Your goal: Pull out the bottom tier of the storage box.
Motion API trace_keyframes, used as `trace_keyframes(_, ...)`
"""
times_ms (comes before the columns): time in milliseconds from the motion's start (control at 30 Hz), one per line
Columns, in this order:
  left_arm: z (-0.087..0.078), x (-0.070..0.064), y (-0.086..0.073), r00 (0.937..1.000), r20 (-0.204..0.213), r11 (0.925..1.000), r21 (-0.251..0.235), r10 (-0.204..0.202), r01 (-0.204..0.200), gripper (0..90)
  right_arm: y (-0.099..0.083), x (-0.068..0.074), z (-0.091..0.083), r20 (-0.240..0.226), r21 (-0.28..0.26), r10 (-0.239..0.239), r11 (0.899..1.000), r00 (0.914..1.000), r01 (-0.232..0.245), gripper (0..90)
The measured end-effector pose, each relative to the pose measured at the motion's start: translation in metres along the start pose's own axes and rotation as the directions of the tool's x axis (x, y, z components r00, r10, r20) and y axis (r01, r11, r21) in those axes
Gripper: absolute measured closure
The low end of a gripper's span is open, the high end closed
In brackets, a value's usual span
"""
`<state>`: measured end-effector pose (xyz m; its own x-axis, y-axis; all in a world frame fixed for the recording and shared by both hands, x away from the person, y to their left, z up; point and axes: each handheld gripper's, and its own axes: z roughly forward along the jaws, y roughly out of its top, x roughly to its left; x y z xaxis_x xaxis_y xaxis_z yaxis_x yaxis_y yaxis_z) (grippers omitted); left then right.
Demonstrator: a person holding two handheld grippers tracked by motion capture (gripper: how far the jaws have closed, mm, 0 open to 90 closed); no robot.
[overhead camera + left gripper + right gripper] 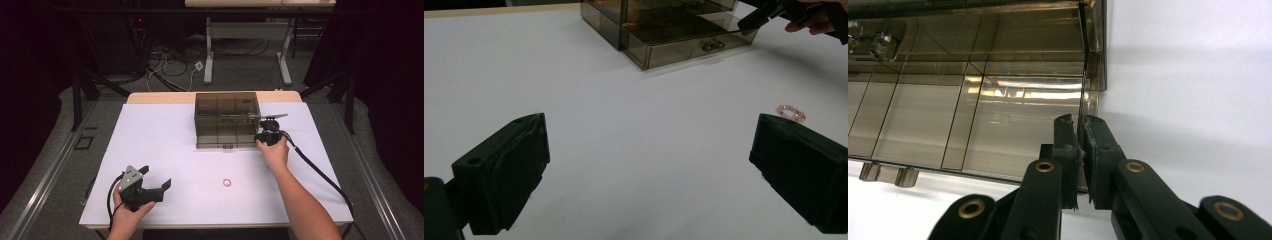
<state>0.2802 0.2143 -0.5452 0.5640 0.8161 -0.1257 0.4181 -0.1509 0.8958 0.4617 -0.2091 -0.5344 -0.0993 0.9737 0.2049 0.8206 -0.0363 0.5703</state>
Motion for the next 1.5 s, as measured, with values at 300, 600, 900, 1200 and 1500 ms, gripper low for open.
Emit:
trace_keyframes(300,0.0,0.0,0.0,1.0,-0.001,1.0,0.0,0.0,0.0,2.6,-0.003,0.0,-0.003,-0.009,0.009,0.001,1.0,1.0,-0.001,85.5)
trace_keyframes(600,0.001,-0.001,0.0,1.0,0.0,1.0,0.003,0.001,-0.001,2.6,-0.006,-0.001,-0.005,-0.014,0.012,-0.009,1.0,0.9999,0.01,85.4)
trace_keyframes(900,0.001,-0.001,0.0,1.0,-0.001,1.0,0.003,0.001,-0.001,2.6,-0.008,-0.001,-0.006,-0.02,0.013,-0.006,1.0,0.9998,0.006,85.3)
trace_keyframes(1200,0.002,-0.001,0.0,1.0,0.0,1.0,0.004,0.003,-0.003,2.6,-0.01,-0.002,-0.008,-0.026,0.014,-0.008,1.0,0.9996,0.009,85.3)
trace_keyframes(1500,0.002,-0.002,0.0,1.0,-0.001,1.0,0.004,0.004,-0.004,2.6,-0.013,-0.003,-0.008,-0.031,0.016,-0.007,1.0,0.9995,0.007,85.2)
